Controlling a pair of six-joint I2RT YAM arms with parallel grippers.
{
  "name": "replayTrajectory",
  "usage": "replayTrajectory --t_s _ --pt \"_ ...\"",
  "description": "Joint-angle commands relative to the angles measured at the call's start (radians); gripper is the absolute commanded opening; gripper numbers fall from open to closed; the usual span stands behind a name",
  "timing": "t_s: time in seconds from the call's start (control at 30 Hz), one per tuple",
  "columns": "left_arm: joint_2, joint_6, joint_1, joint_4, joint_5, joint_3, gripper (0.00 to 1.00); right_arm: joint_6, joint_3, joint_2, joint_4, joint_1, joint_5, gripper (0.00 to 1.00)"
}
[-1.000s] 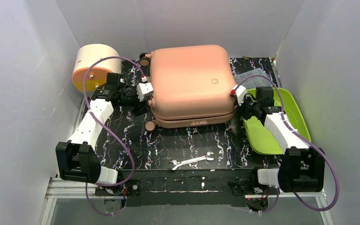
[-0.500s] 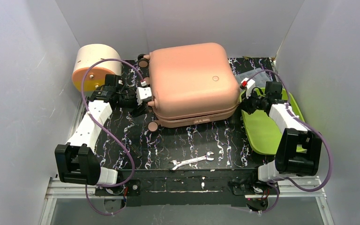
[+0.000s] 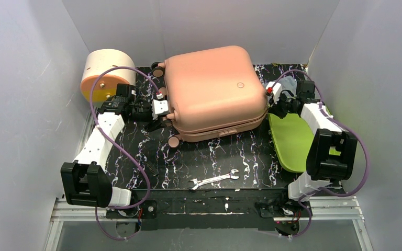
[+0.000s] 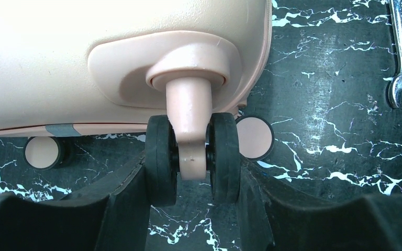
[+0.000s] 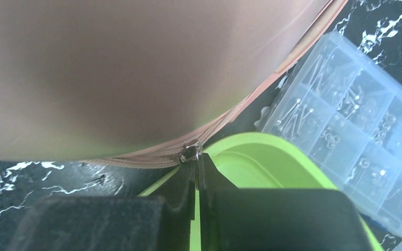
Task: Open, take out, and arrange the luggage
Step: Unzip the zipper of the luggage.
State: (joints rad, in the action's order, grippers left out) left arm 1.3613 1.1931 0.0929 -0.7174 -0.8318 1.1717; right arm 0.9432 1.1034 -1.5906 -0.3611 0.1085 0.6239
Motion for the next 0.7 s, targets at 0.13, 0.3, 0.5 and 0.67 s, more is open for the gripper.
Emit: replayTrajectory --t_s 0.13,0.3,0.5,0.67 --pt "-0.075 0.033 -0.057 -0.185 0.051 0.005 0.0 0.12 0.169 -0.03 0.34 0.057 0.101 0.01" --pt "-0.074 0.024 -0.061 -0.182 0.066 0.008 0.0 0.167 0.11 -0.013 0.413 0.056 0.233 0.01" --pt "-0.078 -0.027 -0.075 -0.118 0.116 0.013 0.0 0.362 0.057 0.047 0.229 0.056 0.431 0.01" --pt "-0.076 -0.062 -0.081 -0.084 0.146 0.032 0.0 0.673 0.072 0.086 -0.166 0.051 0.559 0.01"
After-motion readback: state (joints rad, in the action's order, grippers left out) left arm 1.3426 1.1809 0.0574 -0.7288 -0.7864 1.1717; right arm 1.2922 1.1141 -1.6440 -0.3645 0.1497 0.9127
